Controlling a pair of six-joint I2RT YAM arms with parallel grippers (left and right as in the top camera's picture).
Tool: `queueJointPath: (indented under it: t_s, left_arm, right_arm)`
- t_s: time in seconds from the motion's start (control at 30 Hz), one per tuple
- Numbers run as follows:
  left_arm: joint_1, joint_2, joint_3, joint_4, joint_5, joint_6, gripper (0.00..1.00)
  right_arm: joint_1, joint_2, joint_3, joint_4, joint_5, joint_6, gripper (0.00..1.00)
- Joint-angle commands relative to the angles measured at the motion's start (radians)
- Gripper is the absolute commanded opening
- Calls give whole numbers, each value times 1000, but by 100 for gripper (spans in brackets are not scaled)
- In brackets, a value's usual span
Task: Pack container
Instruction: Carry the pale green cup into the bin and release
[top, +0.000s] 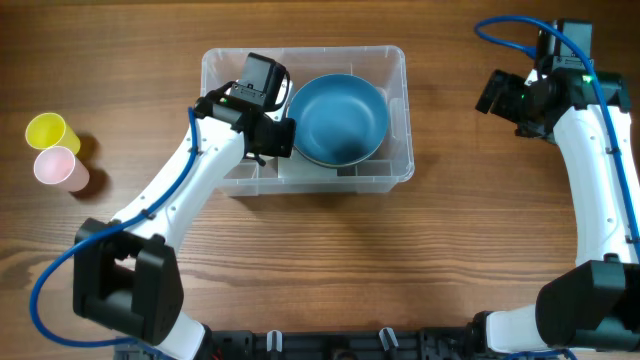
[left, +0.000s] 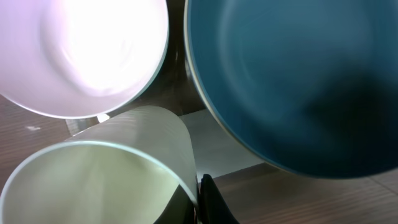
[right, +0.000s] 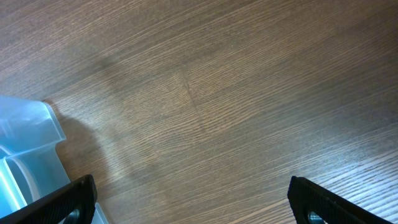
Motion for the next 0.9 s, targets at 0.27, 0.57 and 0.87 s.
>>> queueJointPath:
  t_s: [0.27, 0.57, 0.87]
  left_arm:
    - [-7, 42, -9, 22, -1, 19, 24]
    - [-7, 10, 15, 41, -1, 19, 24]
    - [29, -180, 67, 20, -108, -38, 31]
  right_arm:
    - [2, -18, 5, 3, 13, 5, 100]
    - [2, -18, 5, 3, 13, 5, 100]
    - [2, -18, 5, 3, 13, 5, 100]
